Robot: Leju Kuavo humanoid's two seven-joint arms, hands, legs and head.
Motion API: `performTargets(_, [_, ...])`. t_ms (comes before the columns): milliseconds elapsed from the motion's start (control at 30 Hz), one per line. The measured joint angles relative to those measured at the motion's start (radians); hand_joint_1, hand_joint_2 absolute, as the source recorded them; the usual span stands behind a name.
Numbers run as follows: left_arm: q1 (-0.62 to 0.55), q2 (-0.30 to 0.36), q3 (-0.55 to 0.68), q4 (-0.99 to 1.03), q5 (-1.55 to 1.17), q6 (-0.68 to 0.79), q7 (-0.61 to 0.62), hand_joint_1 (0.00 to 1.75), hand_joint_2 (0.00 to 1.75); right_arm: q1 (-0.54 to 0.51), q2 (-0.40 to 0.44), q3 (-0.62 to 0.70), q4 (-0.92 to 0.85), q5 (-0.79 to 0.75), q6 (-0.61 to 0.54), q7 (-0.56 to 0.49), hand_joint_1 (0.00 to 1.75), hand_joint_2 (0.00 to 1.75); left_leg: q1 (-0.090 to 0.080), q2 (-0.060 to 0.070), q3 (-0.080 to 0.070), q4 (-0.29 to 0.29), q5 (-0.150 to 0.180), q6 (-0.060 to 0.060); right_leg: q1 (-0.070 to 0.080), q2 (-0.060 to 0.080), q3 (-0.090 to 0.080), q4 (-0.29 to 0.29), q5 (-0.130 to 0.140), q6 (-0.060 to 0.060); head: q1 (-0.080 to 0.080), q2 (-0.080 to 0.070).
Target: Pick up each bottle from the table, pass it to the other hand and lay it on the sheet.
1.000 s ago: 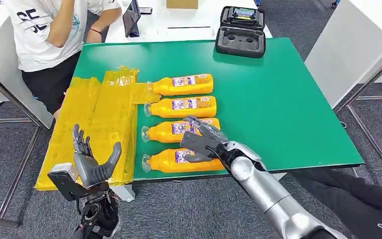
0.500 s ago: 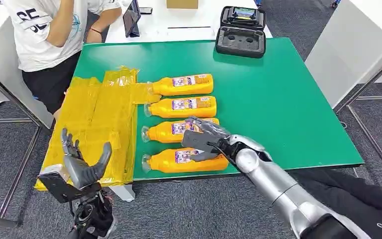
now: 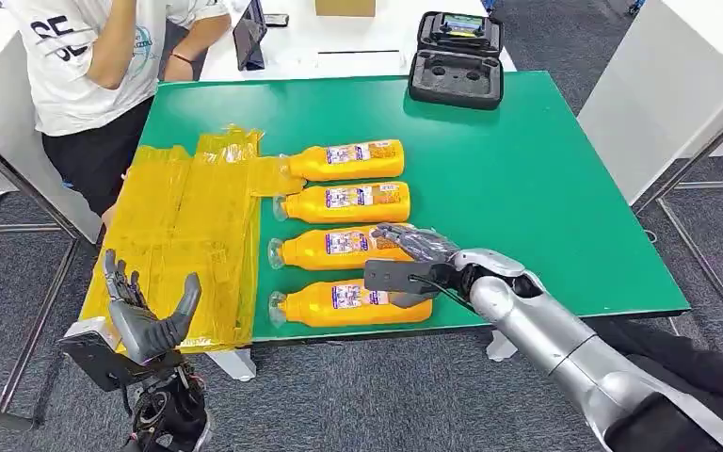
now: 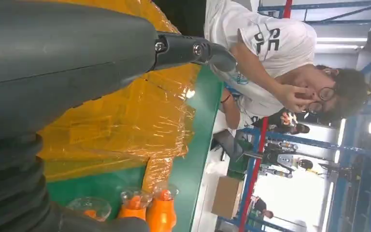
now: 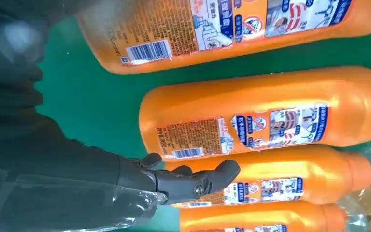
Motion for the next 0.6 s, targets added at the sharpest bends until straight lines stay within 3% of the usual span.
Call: performTargets(600, [0.004,0.000,0.011,-0.007,0.000,-0.004,0.000,0.00,1.75,-0.012,0.003,0.065,-0.008,-0.002,0.000,-0.010,0.00,1.75,0.000,0.000,0.000,0.000,0.000,0.000,0.000,0.000,0.000,0.000,0.000,0.000,0.000,0.000])
